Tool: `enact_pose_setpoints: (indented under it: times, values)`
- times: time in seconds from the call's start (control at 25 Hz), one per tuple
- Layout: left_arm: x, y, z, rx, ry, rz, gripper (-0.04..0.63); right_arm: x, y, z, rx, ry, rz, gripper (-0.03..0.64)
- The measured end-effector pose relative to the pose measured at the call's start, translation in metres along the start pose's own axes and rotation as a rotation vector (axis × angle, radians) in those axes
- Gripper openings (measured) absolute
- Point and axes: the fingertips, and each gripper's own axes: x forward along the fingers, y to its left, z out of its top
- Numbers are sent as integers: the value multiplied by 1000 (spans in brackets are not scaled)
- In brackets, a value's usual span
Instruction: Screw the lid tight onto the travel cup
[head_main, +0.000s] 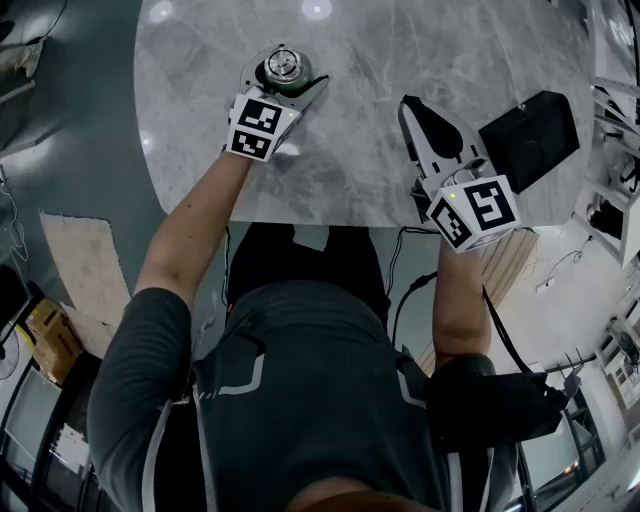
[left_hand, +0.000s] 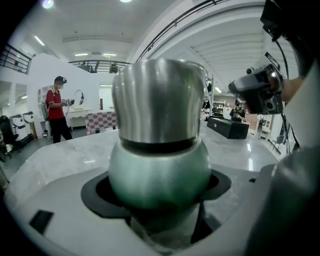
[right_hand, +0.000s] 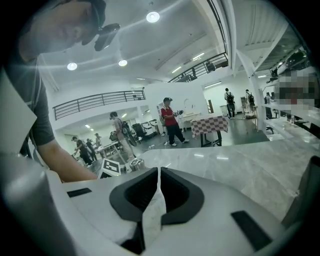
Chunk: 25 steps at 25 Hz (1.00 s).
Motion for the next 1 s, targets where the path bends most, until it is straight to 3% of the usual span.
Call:
enact_pose_setpoints:
  times: [0.12, 0.48, 0.68, 1.0]
  values:
    - [-3, -4, -8, 37, 39, -5, 402, 1, 4, 1, 0, 5, 5, 41]
    - [-25, -2, -11, 20, 72, 5, 407, -9, 19, 16, -9, -4, 0, 41]
    - [-45, -13, -13, -56, 96, 9, 407, -22, 22, 28, -13, -15, 12, 41]
    - [-95, -39, 30, -108, 6, 9, 405, -50, 24, 55, -18, -56, 12, 41]
